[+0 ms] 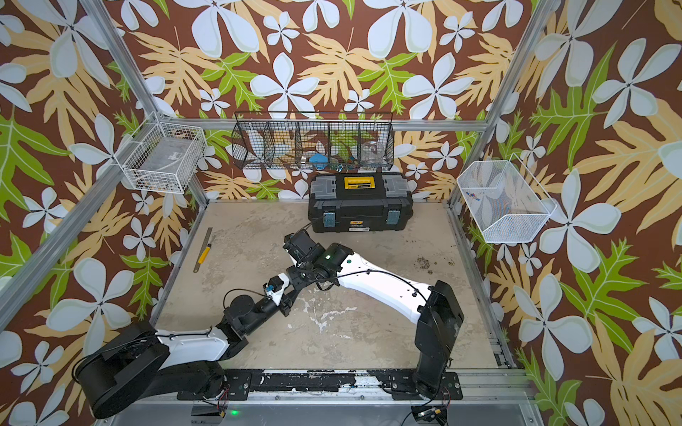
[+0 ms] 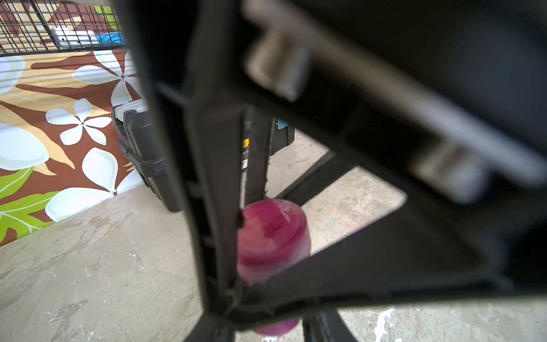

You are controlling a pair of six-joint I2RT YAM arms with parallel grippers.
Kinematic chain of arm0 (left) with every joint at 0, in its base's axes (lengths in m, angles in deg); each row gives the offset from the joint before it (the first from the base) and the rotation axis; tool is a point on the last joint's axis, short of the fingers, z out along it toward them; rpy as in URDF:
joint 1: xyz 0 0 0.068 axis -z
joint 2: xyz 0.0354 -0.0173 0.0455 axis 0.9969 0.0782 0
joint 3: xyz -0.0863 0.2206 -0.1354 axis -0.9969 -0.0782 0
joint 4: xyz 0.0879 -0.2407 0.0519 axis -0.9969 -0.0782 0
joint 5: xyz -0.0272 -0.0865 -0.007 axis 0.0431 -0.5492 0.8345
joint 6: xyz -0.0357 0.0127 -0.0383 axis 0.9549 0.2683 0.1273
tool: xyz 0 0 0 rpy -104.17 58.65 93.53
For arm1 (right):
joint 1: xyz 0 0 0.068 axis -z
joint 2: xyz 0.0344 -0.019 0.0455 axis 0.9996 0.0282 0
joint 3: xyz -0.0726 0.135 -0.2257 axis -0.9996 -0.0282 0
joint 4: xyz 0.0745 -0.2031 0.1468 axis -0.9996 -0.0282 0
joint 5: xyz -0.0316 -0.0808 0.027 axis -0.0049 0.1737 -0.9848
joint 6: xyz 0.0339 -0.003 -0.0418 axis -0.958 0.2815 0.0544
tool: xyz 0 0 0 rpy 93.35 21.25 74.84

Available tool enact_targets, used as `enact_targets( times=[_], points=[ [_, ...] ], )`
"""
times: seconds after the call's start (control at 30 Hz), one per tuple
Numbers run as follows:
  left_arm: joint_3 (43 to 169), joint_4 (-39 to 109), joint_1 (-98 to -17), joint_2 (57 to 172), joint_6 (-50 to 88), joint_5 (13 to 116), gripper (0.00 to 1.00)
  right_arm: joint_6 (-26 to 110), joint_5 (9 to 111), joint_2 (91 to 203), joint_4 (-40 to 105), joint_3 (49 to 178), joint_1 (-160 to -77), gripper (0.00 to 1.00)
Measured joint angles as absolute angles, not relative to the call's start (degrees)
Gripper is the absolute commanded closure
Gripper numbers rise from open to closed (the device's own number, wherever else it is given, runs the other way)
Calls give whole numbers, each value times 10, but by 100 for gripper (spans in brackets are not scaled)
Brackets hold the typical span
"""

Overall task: Close the paint jar lid
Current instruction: Screw the lid onto the paint jar.

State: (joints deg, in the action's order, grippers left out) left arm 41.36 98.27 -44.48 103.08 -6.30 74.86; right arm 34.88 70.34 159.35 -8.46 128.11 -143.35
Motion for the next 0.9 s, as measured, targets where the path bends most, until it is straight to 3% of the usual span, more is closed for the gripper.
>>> enact_targets(
  times=[0.4, 0.9],
  points=[
    [414, 1003, -444, 1030, -68, 733, 96, 353, 717, 1572, -86, 1297, -1423, 43],
    [414, 1009, -444, 1030, -69, 731, 96, 361, 717, 1495, -83, 1246, -1375, 43]
  ],
)
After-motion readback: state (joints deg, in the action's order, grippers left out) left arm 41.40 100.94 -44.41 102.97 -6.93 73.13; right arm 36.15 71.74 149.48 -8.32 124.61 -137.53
